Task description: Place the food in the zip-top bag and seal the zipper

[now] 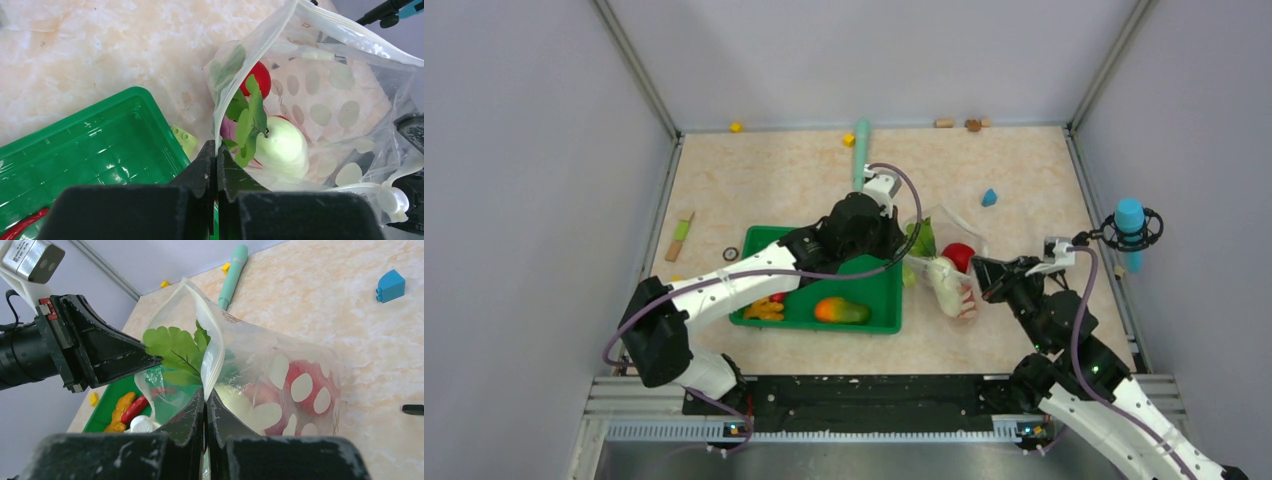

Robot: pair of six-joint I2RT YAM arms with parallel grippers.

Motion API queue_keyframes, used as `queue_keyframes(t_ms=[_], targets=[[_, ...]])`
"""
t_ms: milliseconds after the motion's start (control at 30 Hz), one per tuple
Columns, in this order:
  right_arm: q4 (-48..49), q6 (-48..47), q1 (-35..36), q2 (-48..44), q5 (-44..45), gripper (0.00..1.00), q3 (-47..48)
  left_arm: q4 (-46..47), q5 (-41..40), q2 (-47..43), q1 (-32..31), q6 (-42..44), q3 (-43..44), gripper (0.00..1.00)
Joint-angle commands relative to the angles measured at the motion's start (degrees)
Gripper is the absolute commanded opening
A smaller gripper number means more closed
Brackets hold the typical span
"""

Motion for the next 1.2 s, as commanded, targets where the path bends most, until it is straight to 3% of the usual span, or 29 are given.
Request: queue_keyframes(t_ms=[0, 267, 467, 733, 800, 867, 1033, 1167], targets=[[3.9, -0.3, -0.3, 1.2, -0.5, 0.0, 1.8, 2.1, 3.0, 0.0, 0.4, 0.7, 3.1, 0.0], [11.7, -2.1, -0.3, 11.8, -6.0, 0.0, 1.5, 1.9, 12.9, 6.1, 0.4, -0.6, 7.4, 0.0], [14.7, -2.1, -0.3, 16.1, -7.9, 0.0, -0.1, -2.8, 2.6, 6.2, 0.4, -0.6, 7.8, 0.0], [12.9, -1.8, -0.4, 9.1, -3.4, 0.0, -2.0, -4.3, -10.9, -1.3, 0.4, -1.6, 0.5, 0.02], [12.6, -1.8, -0.3, 7.5, -3.3, 0.0, -2.4, -4.5, -12.5, -3.1, 0.4, -1.8, -1.6, 0.13], [12.2, -1.8, -0.3, 6.7, -3.1, 0.0, -2.7, -4.6, -11.3, -5.1, 0.4, -1.7, -3.6, 0.32], [12.0, -1.7, -0.3, 7.0, -4.6, 0.0, -2.8, -2.7, -6.6, -12.1, 0.4, -1.0, -8.9, 0.95], [12.3, -1.6, -0.3, 8.4, -5.9, 0.0, -2.7, -2.7, -5.9, -15.4, 0.4, 0.1, -12.6, 0.97]])
